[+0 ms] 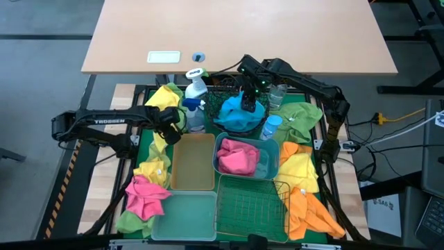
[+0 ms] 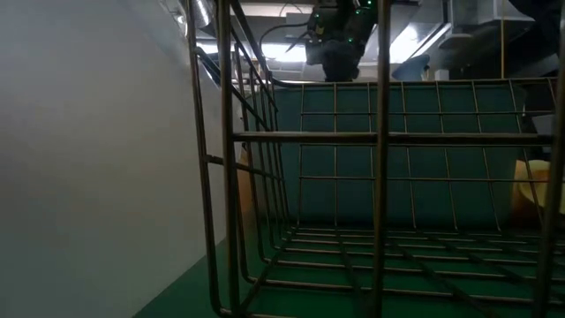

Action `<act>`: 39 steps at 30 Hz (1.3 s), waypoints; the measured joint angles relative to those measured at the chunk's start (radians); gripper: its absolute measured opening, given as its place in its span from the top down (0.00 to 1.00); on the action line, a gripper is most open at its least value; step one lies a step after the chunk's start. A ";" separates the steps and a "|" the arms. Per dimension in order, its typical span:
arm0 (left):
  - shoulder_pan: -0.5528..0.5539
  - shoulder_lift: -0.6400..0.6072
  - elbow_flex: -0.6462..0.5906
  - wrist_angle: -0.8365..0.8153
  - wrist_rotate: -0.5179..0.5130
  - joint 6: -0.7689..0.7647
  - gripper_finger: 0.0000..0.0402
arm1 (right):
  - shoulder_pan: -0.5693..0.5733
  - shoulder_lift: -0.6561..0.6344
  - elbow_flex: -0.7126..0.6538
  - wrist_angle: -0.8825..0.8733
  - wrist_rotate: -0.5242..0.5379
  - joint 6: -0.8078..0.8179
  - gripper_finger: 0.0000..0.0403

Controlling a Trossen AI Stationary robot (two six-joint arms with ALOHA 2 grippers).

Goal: Sort microfiber towel by color & place in baskets
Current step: Put the blue towel into the black circular wire basket

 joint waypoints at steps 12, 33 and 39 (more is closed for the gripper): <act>0.000 0.000 -0.076 0.127 -0.055 -0.003 0.66 | 0.000 0.000 0.000 0.000 0.000 0.000 0.51; 0.000 0.000 -0.077 0.198 -0.213 -0.051 0.95 | 0.000 -0.011 0.000 -0.002 -0.001 0.023 0.51; 0.000 -0.013 -0.077 0.196 -0.197 -0.044 0.99 | 0.000 -0.060 0.000 -0.002 -0.008 0.023 0.51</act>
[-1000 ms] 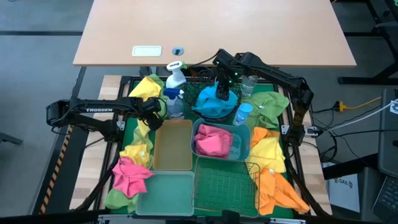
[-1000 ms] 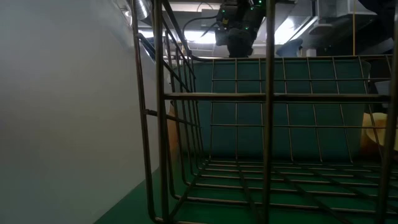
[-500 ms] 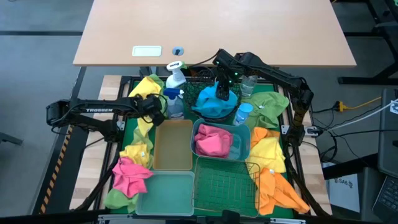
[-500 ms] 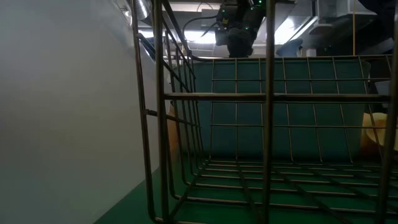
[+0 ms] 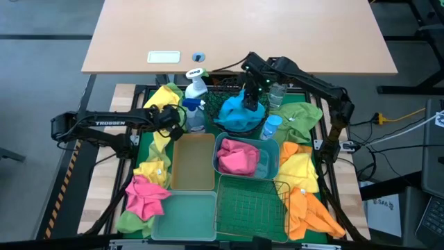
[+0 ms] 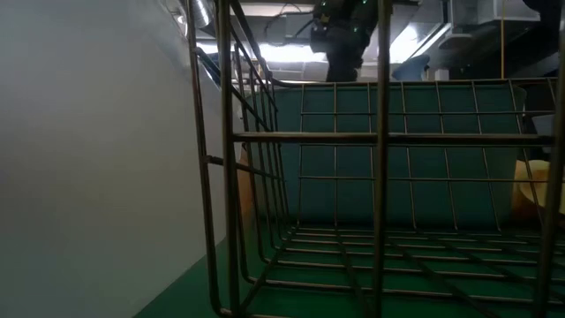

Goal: Sort microfiber towel by color & place in baskets
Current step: Put the blue towel into the black circular wire basket, then put the top yellow towel into the orange bin

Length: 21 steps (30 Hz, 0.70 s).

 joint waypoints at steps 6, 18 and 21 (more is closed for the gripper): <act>-0.013 -0.067 0.000 -0.001 0.019 0.000 1.00 | 0.000 -0.073 0.000 0.000 0.001 0.000 0.51; -0.109 -0.256 0.123 -0.024 0.005 0.000 1.00 | 0.000 -0.258 0.000 -0.009 0.001 0.008 0.51; -0.132 -0.275 0.193 -0.024 -0.005 0.000 1.00 | 0.000 -0.305 0.000 -0.044 0.001 0.024 0.51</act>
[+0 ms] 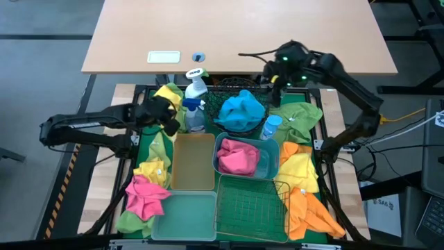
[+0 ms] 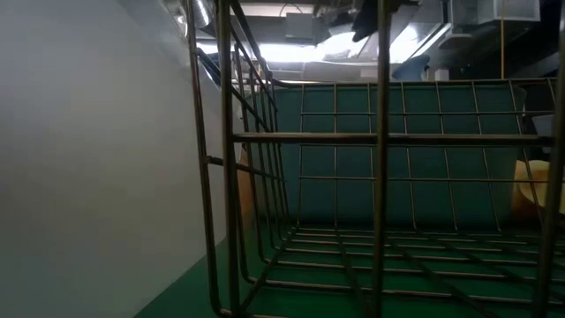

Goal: Sort microfiber towel by color & place in baskets
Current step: Put the top yellow towel into the orange bin

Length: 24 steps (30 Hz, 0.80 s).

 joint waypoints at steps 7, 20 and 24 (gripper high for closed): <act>-0.079 -0.003 0.167 0.002 0.000 0.010 1.00 | 0.000 -0.109 -0.037 -0.050 0.000 0.011 0.51; -0.262 -0.002 0.406 0.038 0.064 0.027 1.00 | 0.000 -0.345 -0.400 0.112 0.000 0.061 0.51; -0.319 -0.001 0.430 0.109 0.125 0.028 1.00 | 0.000 -0.378 -0.458 0.114 0.008 0.063 0.51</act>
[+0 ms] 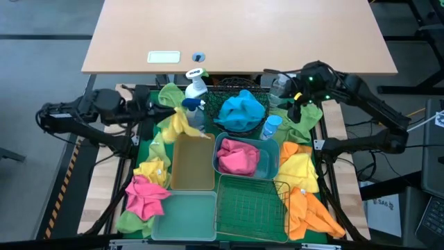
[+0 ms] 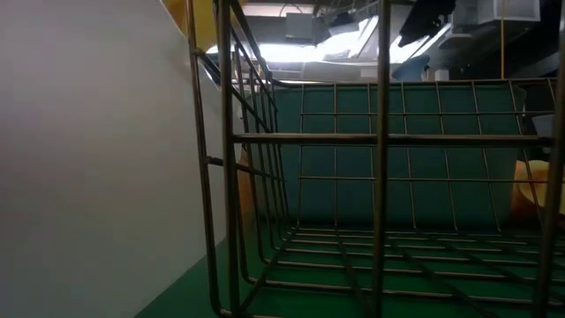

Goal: Sort microfiber towel by color & place in baskets
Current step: Put the top yellow towel into the orange bin

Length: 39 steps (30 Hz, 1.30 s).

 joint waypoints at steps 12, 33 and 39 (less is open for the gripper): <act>-0.130 0.001 0.001 0.215 0.103 0.005 1.00 | 0.000 -0.009 -0.026 0.006 0.000 0.000 0.51; -0.176 0.059 0.002 0.461 0.103 0.107 1.00 | 0.000 -0.009 -0.026 0.005 0.000 0.000 0.51; -0.176 0.155 0.001 0.377 0.091 0.101 1.00 | 0.000 -0.009 -0.026 0.004 0.000 0.000 0.51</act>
